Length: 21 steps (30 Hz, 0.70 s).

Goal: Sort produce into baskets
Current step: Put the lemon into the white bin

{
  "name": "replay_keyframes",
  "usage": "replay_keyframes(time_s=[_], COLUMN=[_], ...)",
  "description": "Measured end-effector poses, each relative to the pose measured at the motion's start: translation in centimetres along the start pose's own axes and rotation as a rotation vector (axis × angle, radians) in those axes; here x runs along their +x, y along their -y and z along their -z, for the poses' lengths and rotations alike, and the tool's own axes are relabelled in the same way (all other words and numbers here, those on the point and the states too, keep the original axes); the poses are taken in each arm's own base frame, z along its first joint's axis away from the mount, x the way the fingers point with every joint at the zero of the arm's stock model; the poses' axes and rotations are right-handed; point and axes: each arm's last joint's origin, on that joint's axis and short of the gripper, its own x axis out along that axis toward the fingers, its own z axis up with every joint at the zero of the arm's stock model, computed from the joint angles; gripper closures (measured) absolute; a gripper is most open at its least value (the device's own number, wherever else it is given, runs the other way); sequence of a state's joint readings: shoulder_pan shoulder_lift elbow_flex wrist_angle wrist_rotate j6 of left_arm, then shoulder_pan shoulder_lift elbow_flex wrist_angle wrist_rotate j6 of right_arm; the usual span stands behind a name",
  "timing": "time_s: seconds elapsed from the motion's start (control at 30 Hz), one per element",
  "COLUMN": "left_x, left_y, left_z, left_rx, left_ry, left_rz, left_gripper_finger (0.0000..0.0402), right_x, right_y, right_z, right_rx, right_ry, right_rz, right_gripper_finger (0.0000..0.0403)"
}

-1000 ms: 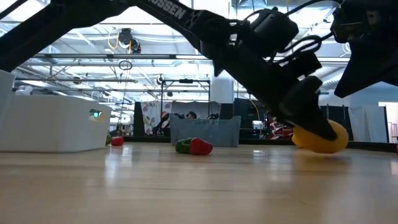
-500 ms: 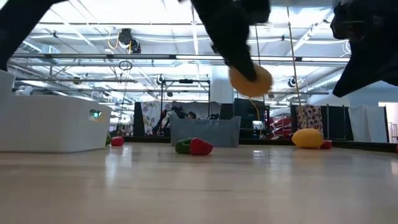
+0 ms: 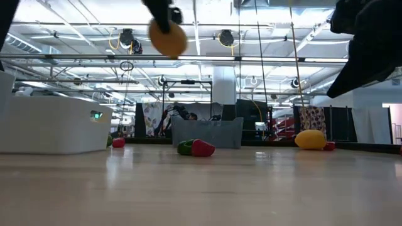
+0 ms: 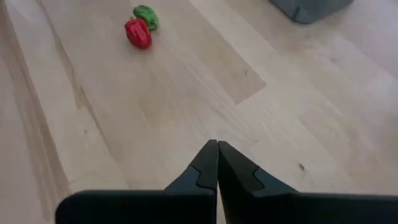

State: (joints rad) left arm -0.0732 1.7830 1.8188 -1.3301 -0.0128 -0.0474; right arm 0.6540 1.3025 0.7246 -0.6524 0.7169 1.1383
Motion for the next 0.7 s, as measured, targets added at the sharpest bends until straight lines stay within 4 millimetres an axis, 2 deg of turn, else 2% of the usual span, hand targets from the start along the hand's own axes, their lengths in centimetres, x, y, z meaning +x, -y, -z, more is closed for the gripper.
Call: replay_keyframes(time_s=[0.17,0.37,0.5,0.7], left_x=[-1.6,-1.8,-0.5,3.7], left_y=[-0.1,-0.2,-0.4,-0.1], left_z=[4.3,9.9,12.7,15.7], left_rx=[-0.144,-0.328,-0.444,-0.513], left_ry=[-0.013,-0.026,-0.029,-0.161], left_rz=[-0.043,-0.102,-0.112,-0.07], left_gripper_finger=[0.0138,0.0138,0.0138,0.0138], right_x=[0.0,0.0,0.0,0.0], right_y=[-0.1,-0.1,-0.1,0.0], right_z=[0.0,-0.2,-0.3,-0.4], right_rx=[-0.05,-0.083,-0.098,-0.101], right_ry=[0.003,0.055,0.076,0.106], right_rz=[-0.006,0.014,0.02,0.037], right_gripper_finger=[0.0403,0.0403,0.0403,0.0403])
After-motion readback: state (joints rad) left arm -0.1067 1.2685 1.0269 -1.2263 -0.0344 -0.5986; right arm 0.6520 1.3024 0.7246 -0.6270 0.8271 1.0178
